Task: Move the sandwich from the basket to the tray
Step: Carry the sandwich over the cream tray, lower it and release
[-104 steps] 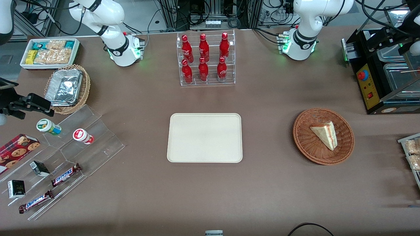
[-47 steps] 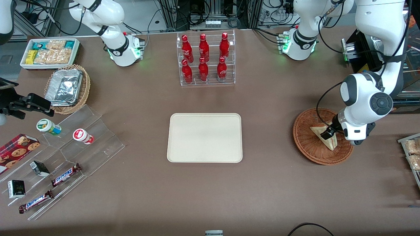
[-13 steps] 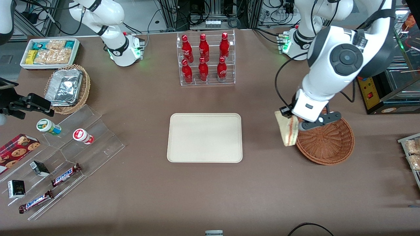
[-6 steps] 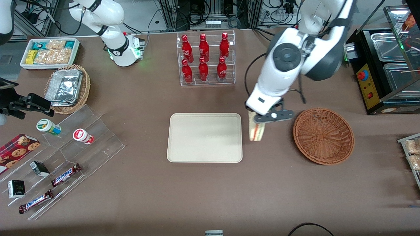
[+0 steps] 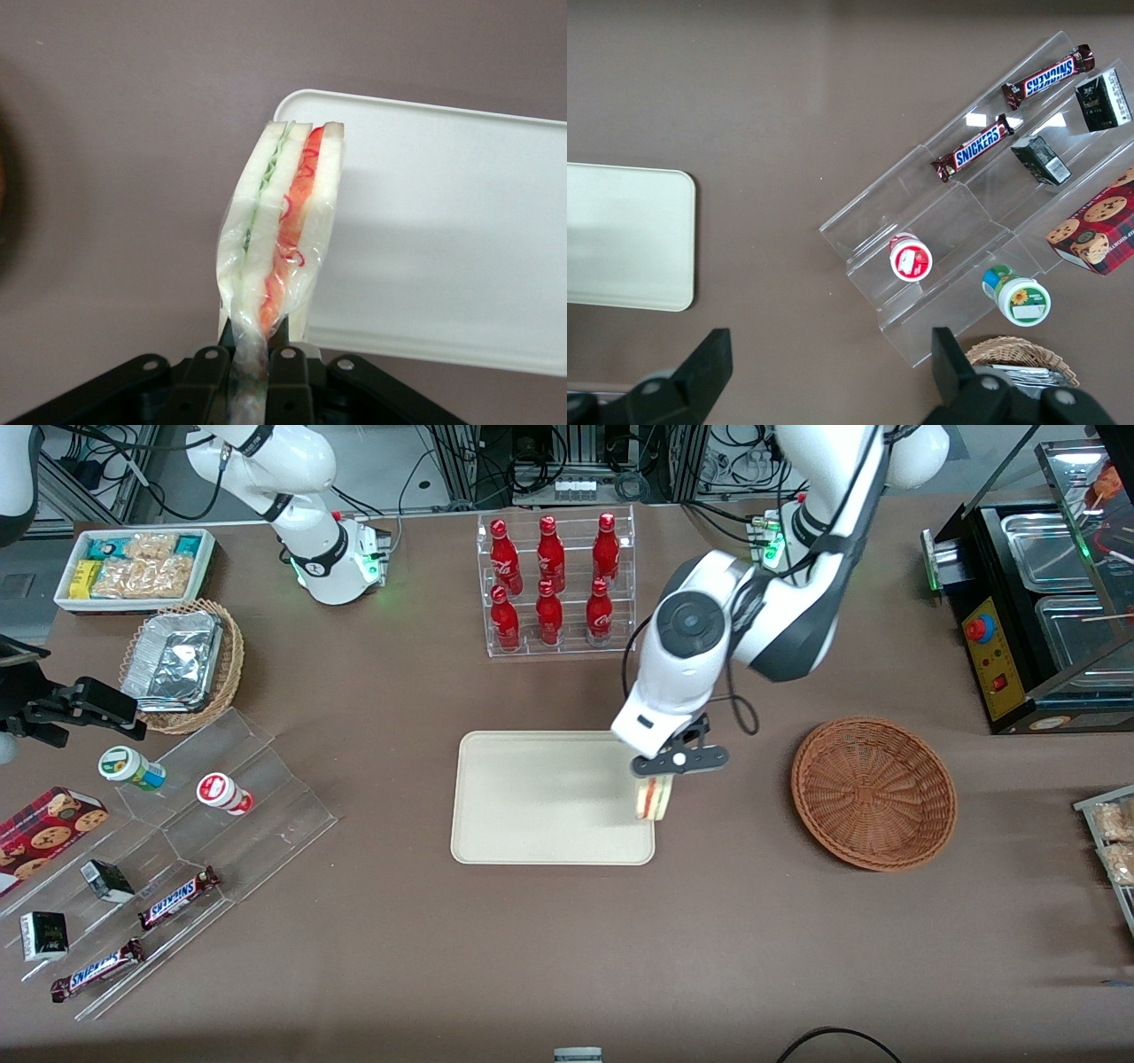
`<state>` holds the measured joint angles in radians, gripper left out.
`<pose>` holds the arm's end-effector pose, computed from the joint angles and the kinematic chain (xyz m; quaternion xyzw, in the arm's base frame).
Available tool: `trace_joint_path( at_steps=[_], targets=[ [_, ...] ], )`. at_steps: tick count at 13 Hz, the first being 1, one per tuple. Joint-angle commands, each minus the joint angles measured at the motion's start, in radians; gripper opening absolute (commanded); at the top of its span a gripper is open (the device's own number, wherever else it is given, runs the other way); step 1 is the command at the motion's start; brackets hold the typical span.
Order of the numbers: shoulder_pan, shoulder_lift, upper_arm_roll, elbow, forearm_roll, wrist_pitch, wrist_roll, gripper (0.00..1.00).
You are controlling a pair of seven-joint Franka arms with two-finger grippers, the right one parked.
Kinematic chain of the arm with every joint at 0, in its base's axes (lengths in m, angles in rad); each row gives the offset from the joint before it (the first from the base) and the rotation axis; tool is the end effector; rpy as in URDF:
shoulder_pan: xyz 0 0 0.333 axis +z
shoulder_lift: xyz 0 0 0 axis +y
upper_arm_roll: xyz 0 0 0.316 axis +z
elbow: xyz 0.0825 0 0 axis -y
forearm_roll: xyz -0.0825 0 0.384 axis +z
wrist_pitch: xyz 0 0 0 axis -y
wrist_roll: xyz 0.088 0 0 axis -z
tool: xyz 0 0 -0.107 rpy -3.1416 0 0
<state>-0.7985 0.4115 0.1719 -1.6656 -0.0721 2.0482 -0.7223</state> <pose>0.5273 -0.4012 0.3694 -0.9982 -0.0581 0.0071 0.0089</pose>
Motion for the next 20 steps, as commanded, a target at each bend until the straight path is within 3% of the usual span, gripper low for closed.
trace_joint_path(
  at_steps=[1,6,11,19,20],
  targets=[
    [-0.037,0.075,0.017,0.040,0.003,0.044,-0.080,0.00],
    [-0.070,0.214,0.015,0.161,0.003,0.059,-0.189,0.00],
    [-0.087,0.245,0.015,0.152,0.054,0.111,-0.189,0.00],
    [-0.123,0.316,0.015,0.155,0.075,0.135,-0.190,0.00],
    [-0.123,0.314,0.015,0.155,0.075,0.135,-0.190,0.12]
  ],
)
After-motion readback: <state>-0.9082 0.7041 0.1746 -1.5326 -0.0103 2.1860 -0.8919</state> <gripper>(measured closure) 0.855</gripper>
